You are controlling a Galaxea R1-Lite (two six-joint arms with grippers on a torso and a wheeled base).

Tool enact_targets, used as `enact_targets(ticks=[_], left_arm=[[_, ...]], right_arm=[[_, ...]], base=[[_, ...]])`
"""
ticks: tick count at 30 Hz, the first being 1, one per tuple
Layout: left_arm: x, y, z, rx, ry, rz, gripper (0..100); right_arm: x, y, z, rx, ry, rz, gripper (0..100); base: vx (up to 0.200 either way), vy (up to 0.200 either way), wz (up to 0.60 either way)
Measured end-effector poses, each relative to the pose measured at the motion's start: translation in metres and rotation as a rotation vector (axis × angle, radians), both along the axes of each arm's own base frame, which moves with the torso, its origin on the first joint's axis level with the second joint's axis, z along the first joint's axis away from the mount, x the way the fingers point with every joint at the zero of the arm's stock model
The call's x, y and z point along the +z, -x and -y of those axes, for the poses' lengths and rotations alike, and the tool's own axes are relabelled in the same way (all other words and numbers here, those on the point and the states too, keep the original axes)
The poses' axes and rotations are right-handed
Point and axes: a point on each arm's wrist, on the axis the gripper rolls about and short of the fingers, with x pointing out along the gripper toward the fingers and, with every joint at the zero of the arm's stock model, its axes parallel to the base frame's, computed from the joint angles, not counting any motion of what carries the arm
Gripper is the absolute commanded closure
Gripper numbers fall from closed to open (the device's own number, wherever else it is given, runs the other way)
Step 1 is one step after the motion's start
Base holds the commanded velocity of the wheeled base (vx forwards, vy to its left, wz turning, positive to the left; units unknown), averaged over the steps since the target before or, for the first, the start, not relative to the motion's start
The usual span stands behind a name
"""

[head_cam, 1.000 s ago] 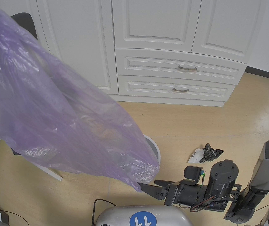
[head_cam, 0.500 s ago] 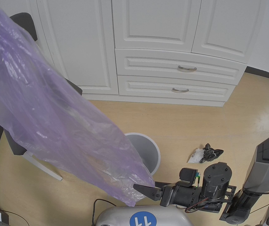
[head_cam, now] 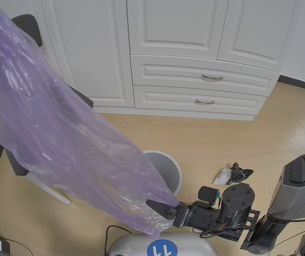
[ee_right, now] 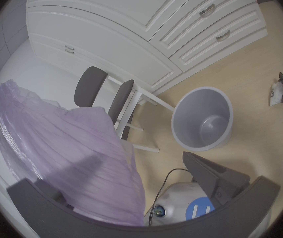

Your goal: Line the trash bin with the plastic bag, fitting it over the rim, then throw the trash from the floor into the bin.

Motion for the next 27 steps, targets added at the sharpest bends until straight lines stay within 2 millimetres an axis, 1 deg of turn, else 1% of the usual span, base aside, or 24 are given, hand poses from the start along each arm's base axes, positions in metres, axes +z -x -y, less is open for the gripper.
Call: enact_targets(ticks=[5,13,18,22,27], left_arm=[[0.0,0.0,0.0,-0.005,0.004,-0.003,100],[0.001,0.0,0.0,-0.005,0.004,-0.003,100],[0.002,0.0,0.0,-0.004,0.007,0.001,100],[0.002,0.0,0.0,-0.002,0.008,0.004,100],[0.002,0.0,0.0,0.0,0.007,0.006,100]], right_arm=[[-0.004,-0.002,-0.008,-0.028,0.0,0.006,0],[-0.007,-0.002,-0.013,-0.047,0.007,0.011,0],[-0.009,0.0,-0.024,-0.141,0.019,0.044,0],[-0.012,-0.001,-0.034,-0.162,0.025,0.066,0],[-0.014,-0.001,-0.041,-0.185,0.034,0.086,0]], base=[[0.0,0.0,0.0],[0.0,0.0,0.0],[0.0,0.0,0.0],[0.0,0.0,0.0],[0.0,0.0,0.0]])
